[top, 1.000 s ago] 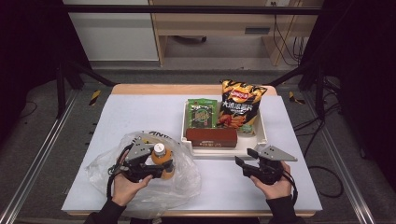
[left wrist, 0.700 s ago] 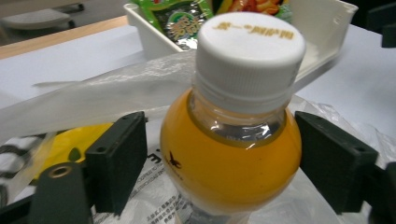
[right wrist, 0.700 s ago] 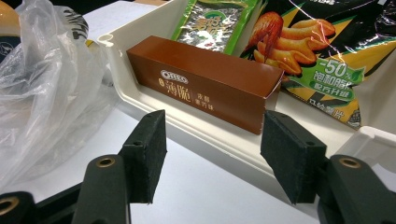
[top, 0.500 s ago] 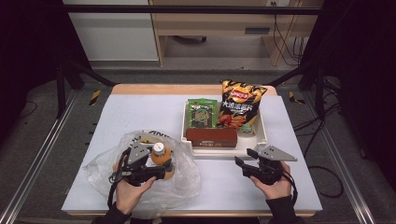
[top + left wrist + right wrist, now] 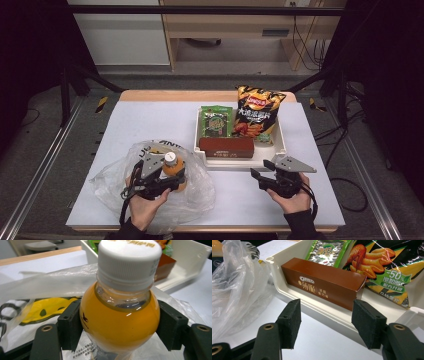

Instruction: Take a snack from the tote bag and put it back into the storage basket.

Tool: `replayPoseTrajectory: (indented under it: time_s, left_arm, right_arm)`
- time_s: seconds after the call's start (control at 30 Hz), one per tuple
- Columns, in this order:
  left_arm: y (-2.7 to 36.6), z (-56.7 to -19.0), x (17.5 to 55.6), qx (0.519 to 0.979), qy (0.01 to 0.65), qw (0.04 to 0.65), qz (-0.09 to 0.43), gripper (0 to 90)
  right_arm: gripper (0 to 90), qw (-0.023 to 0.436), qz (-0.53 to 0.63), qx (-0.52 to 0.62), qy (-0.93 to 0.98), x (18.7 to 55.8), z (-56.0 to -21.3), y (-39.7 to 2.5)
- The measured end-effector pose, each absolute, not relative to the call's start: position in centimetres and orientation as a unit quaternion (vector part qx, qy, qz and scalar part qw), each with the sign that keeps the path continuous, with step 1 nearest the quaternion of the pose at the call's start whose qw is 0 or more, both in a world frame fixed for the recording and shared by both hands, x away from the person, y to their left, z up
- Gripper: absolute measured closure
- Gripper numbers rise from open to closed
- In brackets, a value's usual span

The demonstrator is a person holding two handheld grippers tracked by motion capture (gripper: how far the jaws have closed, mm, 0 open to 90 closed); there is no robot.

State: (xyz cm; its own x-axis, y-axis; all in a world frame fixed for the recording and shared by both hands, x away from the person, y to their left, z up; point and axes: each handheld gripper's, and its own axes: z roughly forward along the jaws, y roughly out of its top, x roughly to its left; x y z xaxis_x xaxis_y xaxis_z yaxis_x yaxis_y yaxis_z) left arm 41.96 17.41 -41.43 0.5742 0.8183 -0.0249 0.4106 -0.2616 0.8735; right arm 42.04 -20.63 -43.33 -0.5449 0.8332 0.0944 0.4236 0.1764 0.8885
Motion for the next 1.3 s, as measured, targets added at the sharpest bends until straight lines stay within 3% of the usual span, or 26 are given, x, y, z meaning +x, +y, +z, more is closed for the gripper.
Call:
replayPoseTrajectory:
  time_s: [0.27,0.43,0.53,0.67,0.87,0.93,1.07,1.3]
  left_arm:
    - [17.6,-41.7,43.8,0.805,0.3,0.483,0.172,29.5]
    - [17.3,-41.9,43.2,0.786,0.331,0.482,0.199,28.5]
    - [17.1,-41.7,42.4,0.777,0.365,0.467,0.213,21.0]
    - [16.6,-41.7,41.1,0.75,0.421,0.459,0.221,18.7]
    - [14.9,-42.1,40.8,0.744,0.439,0.44,0.245,17.9]
    - [14.8,-42.1,41.0,0.737,0.445,0.441,0.254,18.1]
    - [14.9,-42.1,41.1,0.727,0.45,0.451,0.257,28.0]
    - [15.9,-41.5,41.4,0.744,0.434,0.454,0.229,29.5]
  right_arm:
    - [41.1,0.215,0.479,0.426,0.737,42.1,-43.3,-20.7]
    - [41.1,0.215,0.477,0.423,0.739,42.1,-43.4,-20.6]
    - [41.0,0.215,0.478,0.424,0.739,42.0,-43.4,-20.6]
    - [41.0,0.216,0.479,0.425,0.737,42.0,-43.3,-20.7]
    - [41.0,0.216,0.481,0.425,0.736,42.0,-43.2,-20.6]
    - [41.0,0.215,0.481,0.424,0.737,42.0,-43.2,-20.6]
    - [41.0,0.214,0.477,0.425,0.738,42.0,-43.4,-20.5]
    - [41.0,0.212,0.474,0.423,0.742,42.1,-43.5,-20.3]
